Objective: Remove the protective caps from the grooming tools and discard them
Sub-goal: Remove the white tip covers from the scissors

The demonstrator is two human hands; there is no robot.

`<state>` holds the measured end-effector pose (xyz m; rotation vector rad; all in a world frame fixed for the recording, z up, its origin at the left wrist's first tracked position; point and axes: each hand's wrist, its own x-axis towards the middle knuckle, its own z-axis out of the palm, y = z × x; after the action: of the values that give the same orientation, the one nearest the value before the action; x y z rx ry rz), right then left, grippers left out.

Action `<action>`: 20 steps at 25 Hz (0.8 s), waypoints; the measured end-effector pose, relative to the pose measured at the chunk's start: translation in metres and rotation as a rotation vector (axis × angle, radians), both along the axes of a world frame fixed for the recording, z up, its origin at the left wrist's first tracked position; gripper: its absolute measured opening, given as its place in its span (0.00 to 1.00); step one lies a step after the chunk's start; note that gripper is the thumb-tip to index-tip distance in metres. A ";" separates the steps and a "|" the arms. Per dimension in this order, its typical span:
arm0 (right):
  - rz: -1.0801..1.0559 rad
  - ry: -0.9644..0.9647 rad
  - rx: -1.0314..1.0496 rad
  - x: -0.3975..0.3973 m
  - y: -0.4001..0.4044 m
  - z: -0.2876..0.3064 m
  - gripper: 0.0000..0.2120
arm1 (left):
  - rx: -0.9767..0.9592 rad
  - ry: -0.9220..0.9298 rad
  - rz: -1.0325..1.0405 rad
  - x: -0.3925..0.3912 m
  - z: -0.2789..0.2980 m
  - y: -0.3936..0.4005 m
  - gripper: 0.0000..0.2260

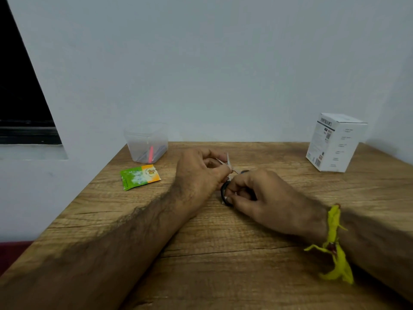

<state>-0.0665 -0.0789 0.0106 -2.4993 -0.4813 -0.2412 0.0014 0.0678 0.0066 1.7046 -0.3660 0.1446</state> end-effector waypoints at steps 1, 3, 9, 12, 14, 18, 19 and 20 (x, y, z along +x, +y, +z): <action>0.040 -0.001 -0.041 0.001 -0.004 0.002 0.05 | 0.010 0.001 -0.010 0.000 0.000 0.000 0.07; 0.099 -0.047 -0.154 0.003 -0.011 0.007 0.04 | 0.005 0.022 -0.040 0.000 0.000 0.000 0.08; 0.239 -0.366 -0.603 0.005 -0.017 0.017 0.06 | 0.002 0.116 -0.139 0.000 0.004 0.000 0.08; 0.272 -0.565 -0.776 0.011 -0.017 0.021 0.18 | -0.026 0.166 -0.180 0.000 0.005 0.001 0.07; 0.295 -0.648 -0.805 0.010 -0.019 0.023 0.20 | -0.050 0.198 -0.201 -0.001 0.006 0.001 0.07; 0.311 -0.645 -0.823 0.006 -0.019 0.024 0.18 | -0.047 0.222 -0.219 -0.001 0.006 0.003 0.07; 0.305 -0.618 -0.802 0.006 -0.018 0.024 0.16 | -0.051 0.223 -0.212 -0.001 0.006 0.002 0.07; 0.285 -0.582 -0.771 0.005 -0.015 0.023 0.14 | -0.057 0.222 -0.198 0.000 0.005 0.001 0.06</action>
<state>-0.0613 -0.0944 0.0340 -3.0107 -1.3716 -0.8042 0.0009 0.0691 0.0118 1.5994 -0.3593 -0.1769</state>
